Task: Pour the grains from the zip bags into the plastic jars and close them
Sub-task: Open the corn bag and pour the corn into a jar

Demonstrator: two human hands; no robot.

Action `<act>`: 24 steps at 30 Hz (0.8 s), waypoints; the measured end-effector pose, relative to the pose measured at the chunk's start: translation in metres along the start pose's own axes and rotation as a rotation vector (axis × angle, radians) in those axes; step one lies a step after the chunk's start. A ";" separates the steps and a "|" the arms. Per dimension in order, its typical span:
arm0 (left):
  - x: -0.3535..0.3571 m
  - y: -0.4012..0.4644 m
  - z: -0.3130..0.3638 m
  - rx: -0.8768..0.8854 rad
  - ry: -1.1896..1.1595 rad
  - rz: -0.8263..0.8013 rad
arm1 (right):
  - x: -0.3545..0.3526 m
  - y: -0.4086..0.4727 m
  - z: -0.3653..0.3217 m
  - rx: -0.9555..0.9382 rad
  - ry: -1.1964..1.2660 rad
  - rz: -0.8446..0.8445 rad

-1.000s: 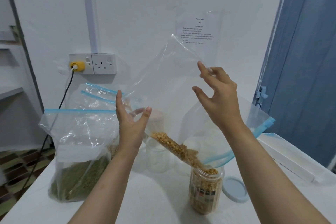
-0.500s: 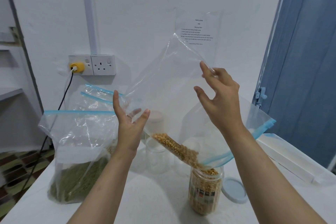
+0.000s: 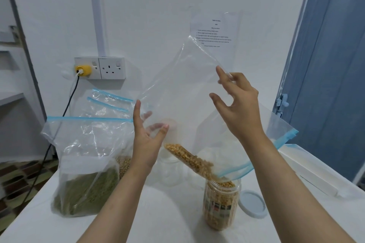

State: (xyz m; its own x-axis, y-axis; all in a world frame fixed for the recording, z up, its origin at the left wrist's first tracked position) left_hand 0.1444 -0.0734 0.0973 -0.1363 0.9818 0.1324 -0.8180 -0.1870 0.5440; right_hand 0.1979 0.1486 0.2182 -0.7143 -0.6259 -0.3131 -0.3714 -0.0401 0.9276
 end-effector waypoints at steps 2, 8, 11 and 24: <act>0.000 0.001 0.000 -0.006 0.009 0.002 | 0.001 0.000 0.002 0.005 0.007 -0.007; 0.001 0.004 0.000 -0.002 0.048 0.000 | -0.002 0.001 0.006 0.051 0.049 -0.029; 0.000 0.006 -0.003 -0.001 0.059 0.019 | -0.002 0.003 0.006 0.065 0.076 -0.072; 0.004 0.008 -0.004 -0.001 0.105 0.027 | -0.006 -0.006 0.017 0.061 -0.193 -0.227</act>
State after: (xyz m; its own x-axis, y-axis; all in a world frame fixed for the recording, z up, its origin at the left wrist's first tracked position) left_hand 0.1352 -0.0712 0.0989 -0.2162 0.9746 0.0589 -0.8138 -0.2132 0.5406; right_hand 0.1947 0.1659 0.2107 -0.7060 -0.4467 -0.5495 -0.5655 -0.1115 0.8172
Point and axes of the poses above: each hand's wrist, its own y-axis towards the middle knuckle, its own x-axis out of the palm, z = x × y, the point moved 8 cm from there along y, towards the middle knuckle
